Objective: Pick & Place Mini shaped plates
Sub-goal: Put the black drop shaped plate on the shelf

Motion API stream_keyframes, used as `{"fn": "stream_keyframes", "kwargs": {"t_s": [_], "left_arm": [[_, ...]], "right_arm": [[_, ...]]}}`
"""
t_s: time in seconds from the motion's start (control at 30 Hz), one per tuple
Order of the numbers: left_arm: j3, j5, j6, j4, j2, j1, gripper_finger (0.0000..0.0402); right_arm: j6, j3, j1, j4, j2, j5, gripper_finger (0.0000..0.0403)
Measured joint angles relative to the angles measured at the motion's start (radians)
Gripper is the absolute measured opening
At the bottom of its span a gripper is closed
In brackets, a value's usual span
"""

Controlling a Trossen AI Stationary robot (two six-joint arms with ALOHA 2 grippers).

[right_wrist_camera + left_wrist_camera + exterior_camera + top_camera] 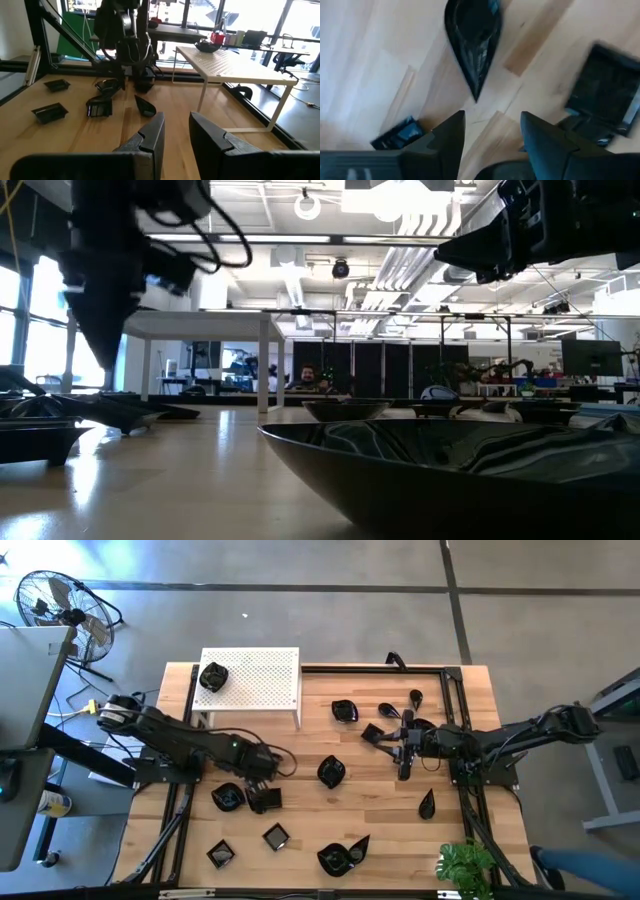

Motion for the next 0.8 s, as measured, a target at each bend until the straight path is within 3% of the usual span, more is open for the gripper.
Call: {"fn": "stream_keyframes", "kwargs": {"t_s": [0.17, 0.43, 0.8], "left_arm": [[-0.099, 0.003, -0.065, 0.102, 0.000, 0.000, 0.0182], [-0.132, -0.119, -0.091, 0.105, 0.000, 0.000, 0.0173], [-0.132, -0.129, 0.052, 0.164, 0.015, 0.001, 0.0172]], "right_arm": [[0.000, 0.000, 0.000, 0.001, 0.000, 0.000, 0.0078], [0.000, 0.000, 0.000, 0.008, 0.000, 0.000, 0.0078], [0.000, 0.000, 0.000, 0.016, 0.000, 0.000, 0.0078]]}}
